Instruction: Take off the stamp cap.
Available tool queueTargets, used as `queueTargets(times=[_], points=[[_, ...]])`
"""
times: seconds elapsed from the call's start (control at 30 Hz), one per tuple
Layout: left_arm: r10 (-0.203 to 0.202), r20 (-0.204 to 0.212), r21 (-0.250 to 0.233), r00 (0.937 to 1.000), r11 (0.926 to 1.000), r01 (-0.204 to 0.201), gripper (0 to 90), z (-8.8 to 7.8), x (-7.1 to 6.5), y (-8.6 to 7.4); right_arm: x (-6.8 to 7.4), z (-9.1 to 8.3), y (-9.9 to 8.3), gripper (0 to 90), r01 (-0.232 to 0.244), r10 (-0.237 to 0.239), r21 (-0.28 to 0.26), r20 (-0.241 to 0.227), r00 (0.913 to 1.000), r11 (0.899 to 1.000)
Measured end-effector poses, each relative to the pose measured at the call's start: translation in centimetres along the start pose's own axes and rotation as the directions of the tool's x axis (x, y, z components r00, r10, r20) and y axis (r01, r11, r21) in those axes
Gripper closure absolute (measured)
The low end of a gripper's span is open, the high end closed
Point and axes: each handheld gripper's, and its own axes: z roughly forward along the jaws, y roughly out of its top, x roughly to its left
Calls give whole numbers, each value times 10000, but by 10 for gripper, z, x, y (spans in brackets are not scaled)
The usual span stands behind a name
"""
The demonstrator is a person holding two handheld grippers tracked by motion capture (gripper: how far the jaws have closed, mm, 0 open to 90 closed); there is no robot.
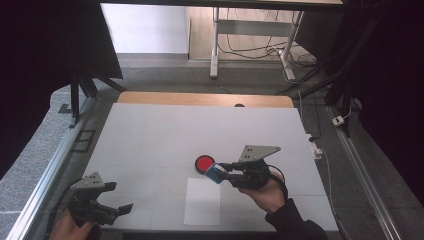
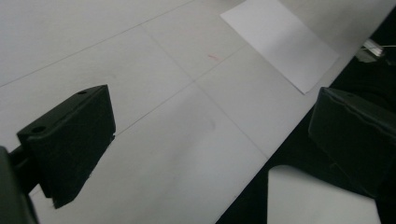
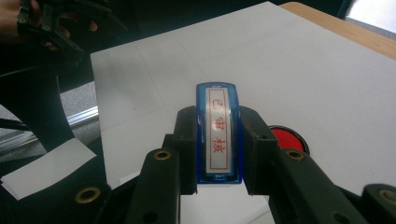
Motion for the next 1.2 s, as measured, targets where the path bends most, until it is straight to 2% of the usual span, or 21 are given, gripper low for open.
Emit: queueTargets(times=[0.07, 0.17, 0.27, 0.37, 0.43, 0.53, 0.83, 0.93, 1.07, 1.2], points=[[113, 101, -36, 9999, 9999, -112, 5, 3, 0, 3, 0, -1, 0, 710, -12, 11, -24, -19, 10000, 10000], [338, 0, -243, 9994, 9991, -338, 0, 6, -1, 7, 1, -1, 0, 710, 0, -1, -75, -49, 10000, 10000], [484, 157, -381, 9987, 9981, -477, 0, 11, -3, 13, 1, -3, 0, 710, 39, -40, -84, -106, 9999, 10000], [828, 207, -402, 9964, 9958, -819, 0, 16, -7, 18, 0, -3, 1, 710, 30, -32, -116, -133, 9999, 9999], [1021, 444, -411, 9938, 9941, -1003, 0, 21, -9, 22, 0, -4, 1, 710, 47, -48, -121, -151, 9999, 9999], [1075, 886, -522, 9902, 9933, -1032, 0, 27, -10, 28, 0, -5, 1, 710, 71, -73, -122, -177, 9998, 9999], [1252, 1422, -676, 9819, 9909, -1166, 0, 47, -14, 45, 0, -4, 1, 710, 101, -105, -134, -304, 9995, 9999], [1495, 1637, -625, 9751, 9880, -1410, 0, 54, -17, 53, 0, -4, 1, 710, 100, -105, -124, -388, 9992, 9999], [2032, 1869, -385, 9611, 9791, -1996, 0, 63, -23, 63, 0, -4, 1, 710, 122, -126, -78, -437, 9990, 9999], [2184, 2239, -322, 9498, 9757, -2168, 0, 73, -26, 72, 0, -4, 2, 710, 107, -109, -31, -473, 9988, 9999]])
